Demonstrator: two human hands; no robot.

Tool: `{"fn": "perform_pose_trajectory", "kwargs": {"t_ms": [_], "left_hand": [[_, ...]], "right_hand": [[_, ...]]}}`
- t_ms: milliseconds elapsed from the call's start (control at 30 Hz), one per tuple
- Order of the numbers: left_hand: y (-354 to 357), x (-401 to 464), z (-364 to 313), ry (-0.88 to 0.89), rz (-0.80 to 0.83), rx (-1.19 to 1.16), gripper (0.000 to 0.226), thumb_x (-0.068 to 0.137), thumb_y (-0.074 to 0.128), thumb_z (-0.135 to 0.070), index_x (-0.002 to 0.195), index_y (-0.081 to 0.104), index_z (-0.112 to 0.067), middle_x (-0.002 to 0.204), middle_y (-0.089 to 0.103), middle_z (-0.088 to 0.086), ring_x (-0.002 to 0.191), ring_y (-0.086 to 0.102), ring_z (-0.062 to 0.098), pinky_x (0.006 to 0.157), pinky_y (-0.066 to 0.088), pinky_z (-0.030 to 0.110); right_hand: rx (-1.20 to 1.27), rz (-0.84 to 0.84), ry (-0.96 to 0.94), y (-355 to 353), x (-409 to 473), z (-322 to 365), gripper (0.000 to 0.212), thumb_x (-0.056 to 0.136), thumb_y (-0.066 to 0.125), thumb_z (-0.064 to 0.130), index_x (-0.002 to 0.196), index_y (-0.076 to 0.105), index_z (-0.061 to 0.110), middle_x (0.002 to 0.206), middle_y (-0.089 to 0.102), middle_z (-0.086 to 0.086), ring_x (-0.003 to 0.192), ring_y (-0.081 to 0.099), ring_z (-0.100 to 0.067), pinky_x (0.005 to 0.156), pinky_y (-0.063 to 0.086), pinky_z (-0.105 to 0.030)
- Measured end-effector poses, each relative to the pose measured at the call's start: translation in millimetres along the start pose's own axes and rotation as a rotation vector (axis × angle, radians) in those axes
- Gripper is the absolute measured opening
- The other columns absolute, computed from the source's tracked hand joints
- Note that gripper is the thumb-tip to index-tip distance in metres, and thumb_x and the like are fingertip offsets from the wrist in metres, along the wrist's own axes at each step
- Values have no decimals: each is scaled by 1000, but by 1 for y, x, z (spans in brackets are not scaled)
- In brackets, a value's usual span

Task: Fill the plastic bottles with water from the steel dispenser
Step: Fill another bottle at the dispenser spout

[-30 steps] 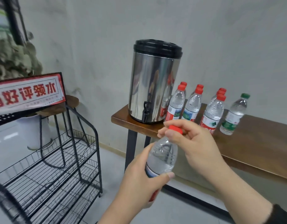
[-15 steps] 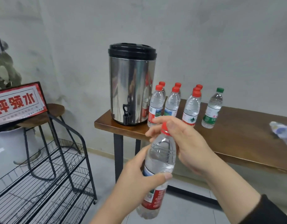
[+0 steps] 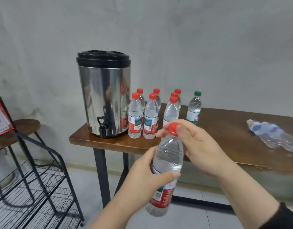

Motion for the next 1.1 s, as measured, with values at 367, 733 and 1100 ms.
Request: {"fn": "perform_pose_trajectory", "kwargs": {"t_ms": [367,733,1100], "left_hand": [[43,55,-13,123,19,99,54,80,86,-36,118,54,-57,114,64,-40,107,59,-17,89,51,13],[120,148,-19,221,-226,174,64,79,84,-48,130,45,-44,120,60,-26,109,54,-9,92,45,15],[168,278,7,96,-366,44,67,87,81,-34,141,40,-26,122,53,-14,112,53,6,92,40,23]], "right_hand": [[32,-149,80,-55,5,-9,37,99,49,52,117,69,26,114,73,-4,115,65,-25,106,45,-59],[-93,-469,100,-118,47,-43,19,99,61,40,99,73,25,100,75,8,95,69,-7,89,57,-46],[-409,-252,328,-191,47,-207,45,109,38,20,154,36,21,148,52,6,129,51,-9,111,38,-26]]}}
Point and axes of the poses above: each hand's wrist, its own x-axis towards the middle knuckle, its own y-axis out of the palm, z = x × y, the point moved 1 cm from there along x, towards the middle knuckle
